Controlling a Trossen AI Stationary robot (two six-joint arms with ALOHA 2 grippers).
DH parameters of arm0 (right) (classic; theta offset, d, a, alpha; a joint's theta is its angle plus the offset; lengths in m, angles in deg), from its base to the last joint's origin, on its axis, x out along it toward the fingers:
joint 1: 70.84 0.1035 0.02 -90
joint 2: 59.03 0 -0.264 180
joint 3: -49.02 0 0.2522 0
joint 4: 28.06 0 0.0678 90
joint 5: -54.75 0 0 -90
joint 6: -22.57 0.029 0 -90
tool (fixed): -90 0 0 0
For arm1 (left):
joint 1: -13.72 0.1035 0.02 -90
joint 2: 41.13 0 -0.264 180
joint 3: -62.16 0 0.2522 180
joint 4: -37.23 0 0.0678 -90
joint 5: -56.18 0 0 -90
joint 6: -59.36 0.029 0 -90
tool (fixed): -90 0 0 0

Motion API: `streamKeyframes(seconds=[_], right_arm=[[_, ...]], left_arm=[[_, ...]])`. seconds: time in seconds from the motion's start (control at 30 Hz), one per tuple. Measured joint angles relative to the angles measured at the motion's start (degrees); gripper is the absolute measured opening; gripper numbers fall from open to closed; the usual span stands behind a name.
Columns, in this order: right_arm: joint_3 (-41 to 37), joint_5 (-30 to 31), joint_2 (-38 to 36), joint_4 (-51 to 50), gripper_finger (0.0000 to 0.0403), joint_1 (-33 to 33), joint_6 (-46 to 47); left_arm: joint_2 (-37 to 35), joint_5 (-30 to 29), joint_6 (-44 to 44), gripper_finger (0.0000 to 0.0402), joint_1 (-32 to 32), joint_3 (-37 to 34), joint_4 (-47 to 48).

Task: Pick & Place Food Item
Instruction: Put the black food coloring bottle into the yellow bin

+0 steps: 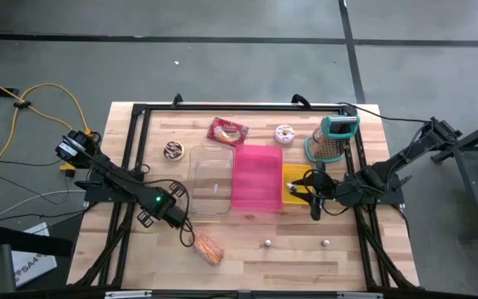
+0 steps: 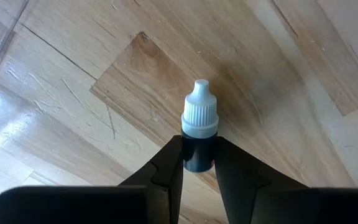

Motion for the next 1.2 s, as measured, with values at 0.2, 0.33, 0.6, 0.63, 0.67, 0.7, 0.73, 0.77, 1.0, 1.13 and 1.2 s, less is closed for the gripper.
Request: streamKeyframes(seconds=[0.2, 0.33, 0.6, 0.63, 0.67, 0.7, 0.73, 0.77, 1.0, 1.13, 1.2], right_arm=[[0.0, 0.01, 0.0, 0.0, 0.0149, -0.01, 0.01], [0.0, 0.02, 0.0, 0.0, 0.0149, -0.01, 0.01], [0.0, 0.02, -0.02, -0.02, 0.0149, -0.01, 0.01], [0.0, 0.0, -0.02, -0.07, 0.0149, 0.0, 0.01], [0.0, 0.01, -0.02, -0.07, 0.0149, 0.0, 0.0], [0.0, 0.01, -0.02, -0.07, 0.0149, 0.0, 0.0], [0.0, 0.0, -0.02, -0.06, 0.0149, -0.01, 0.01], [0.0, 0.02, -0.02, -0.02, 0.0149, -0.02, 0.02], [0.0, 0.02, -0.02, -0.02, 0.0149, -0.02, 0.0], [0.0, 0.0, -0.02, -0.02, 0.0149, 0.0, 0.0], [0.0, 0.02, -0.02, 0.0, 0.0149, 0.0, 0.02]], left_arm=[[0.02, 0.07, -0.36, 0.0077, 0.0, -0.04, -0.28], [0.02, 0.41, -0.97, 0.0087, 0.02, -0.07, -0.57], [0.22, 1.12, -1.1, 0.0123, 0.02, -0.22, -2.28], [0.22, 1.08, -1.08, 0.0123, 0.02, -0.22, -2.26], [0.22, 1.06, -1.04, 0.0124, 0.0, -0.22, -2.22], [0.21, 0.91, -0.99, 0.0124, 0.0, -0.22, -2.16], [0.2, 0.89, -1.01, 0.0124, 0.0, -0.22, -2.09], [0.2, 0.87, -1.03, 0.0124, 0.02, -0.22, -2.04], [0.17, 0.69, -0.86, 0.0124, 0.02, -0.22, -1.64], [0.17, 0.69, -0.84, 0.0124, 0.0, -0.22, -1.35], [0.17, 0.69, -0.84, 0.012, 0.0, -0.22, -1.38]])
